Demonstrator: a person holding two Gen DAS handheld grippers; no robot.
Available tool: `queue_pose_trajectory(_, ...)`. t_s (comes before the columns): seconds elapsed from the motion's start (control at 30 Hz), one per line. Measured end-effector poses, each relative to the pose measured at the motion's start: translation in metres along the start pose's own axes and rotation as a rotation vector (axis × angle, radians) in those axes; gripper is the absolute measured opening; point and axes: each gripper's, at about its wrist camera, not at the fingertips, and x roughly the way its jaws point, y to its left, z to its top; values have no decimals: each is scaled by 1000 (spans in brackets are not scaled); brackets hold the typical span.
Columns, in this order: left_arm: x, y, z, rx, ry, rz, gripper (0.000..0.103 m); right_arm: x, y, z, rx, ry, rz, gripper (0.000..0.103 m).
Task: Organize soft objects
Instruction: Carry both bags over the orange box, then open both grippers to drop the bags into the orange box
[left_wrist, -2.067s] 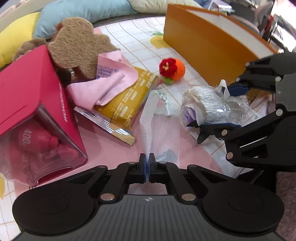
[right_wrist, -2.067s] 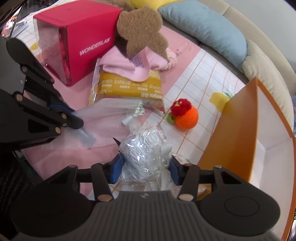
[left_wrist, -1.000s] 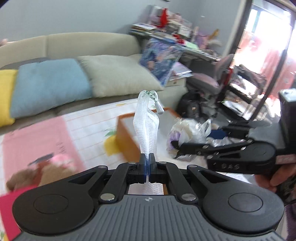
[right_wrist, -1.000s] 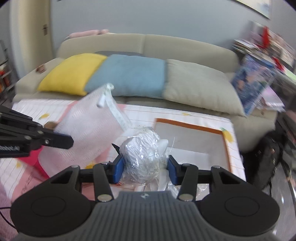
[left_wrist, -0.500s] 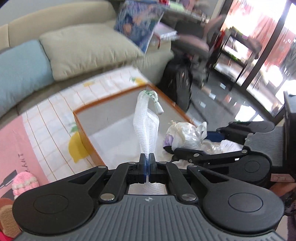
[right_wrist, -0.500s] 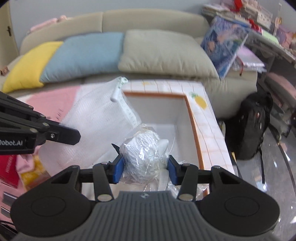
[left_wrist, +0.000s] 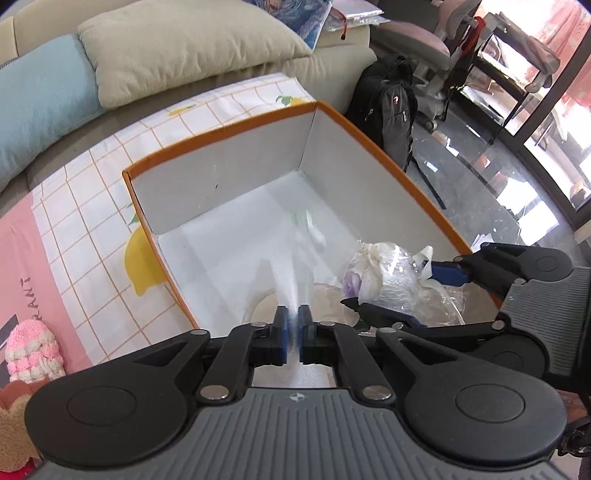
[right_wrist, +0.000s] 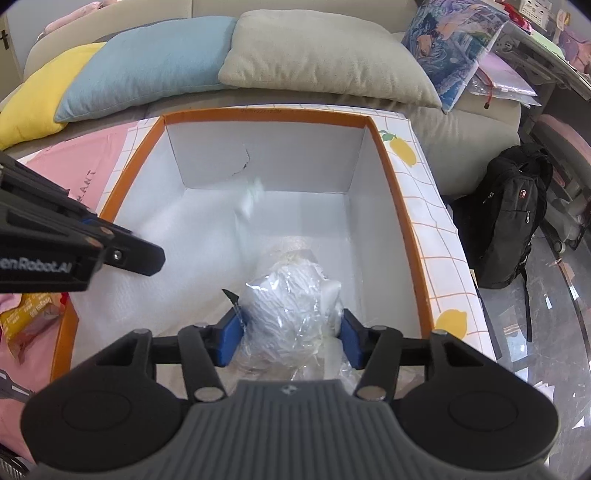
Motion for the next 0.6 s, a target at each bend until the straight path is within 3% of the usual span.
queue_pose_trajectory(0.1,1,2,-1,-7,4,3,11,0,1,0,-11,-1,-1,60)
queue_pose_trajectory(0.2,-3,4,-2,-13,-6,-9,28,-4,2,0,-13,-6,-1,64)
queue_pose_trajectory(0.23,-5,4,-3,-14,-14,-8,34,-5,3,1,-14,-9,-3,70)
queue_pose_trajectory(0.33,-15,5,-5,-12,-37,-9,44,-12,5,1,-19,-24,-13,72)
queue_pose_trajectory(0.6,-63,3,-16,6,-166,-20,52,-51,19,4,-15,-85,-24,74)
